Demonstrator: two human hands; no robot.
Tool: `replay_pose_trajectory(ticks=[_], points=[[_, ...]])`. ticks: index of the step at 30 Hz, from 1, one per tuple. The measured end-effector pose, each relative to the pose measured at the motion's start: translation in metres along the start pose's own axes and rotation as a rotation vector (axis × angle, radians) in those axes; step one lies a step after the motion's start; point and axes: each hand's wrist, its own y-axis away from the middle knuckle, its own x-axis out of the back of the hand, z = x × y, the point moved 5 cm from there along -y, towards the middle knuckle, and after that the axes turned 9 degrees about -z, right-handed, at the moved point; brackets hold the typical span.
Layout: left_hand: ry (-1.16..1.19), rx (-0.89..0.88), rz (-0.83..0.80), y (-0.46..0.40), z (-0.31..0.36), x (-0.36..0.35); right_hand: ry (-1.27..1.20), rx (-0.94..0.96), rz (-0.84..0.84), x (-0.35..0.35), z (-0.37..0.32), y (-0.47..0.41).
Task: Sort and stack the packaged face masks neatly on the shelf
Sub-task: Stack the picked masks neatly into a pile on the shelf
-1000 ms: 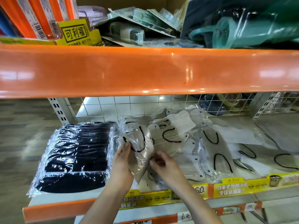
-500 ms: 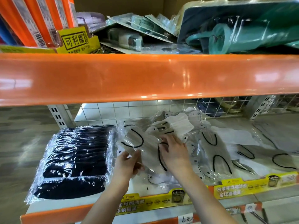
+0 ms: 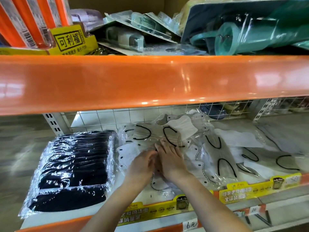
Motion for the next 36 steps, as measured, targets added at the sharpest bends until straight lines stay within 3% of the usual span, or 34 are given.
replay_pose_trajectory(ticks=[3, 7, 11, 17, 21, 27, 33, 36], points=[[-0.204, -0.117, -0.076, 0.008, 0.003, -0.021, -0.086, 0.053, 0.017, -0.002, 0.006, -0.004], [-0.476, -0.095, -0.135, 0.017, 0.007, -0.039, -0.405, 0.06, 0.171, 0.015, 0.022, -0.001], [-0.634, -0.157, -0.116, 0.02, 0.011, -0.052, -0.324, -0.034, 0.239, 0.027, 0.045, 0.022], [-0.739, -0.166, -0.049, 0.013, 0.023, -0.054, -0.106, -0.071, 0.038, 0.006, 0.06, 0.059], [-0.56, -0.099, -0.043, 0.008, 0.02, -0.047, -0.084, -0.002, 0.115, 0.003, 0.053, 0.076], [-0.11, 0.067, 0.022, 0.005, 0.006, -0.028, -0.039, -0.039, 0.417, 0.024, 0.051, 0.089], [0.188, 0.031, 0.147, 0.023, 0.007, -0.004, -0.424, -0.183, 0.504, 0.045, 0.074, 0.09], [0.293, 0.006, 0.187, 0.029, 0.005, 0.003, -0.489, -0.181, 0.623, 0.06, 0.081, 0.093]])
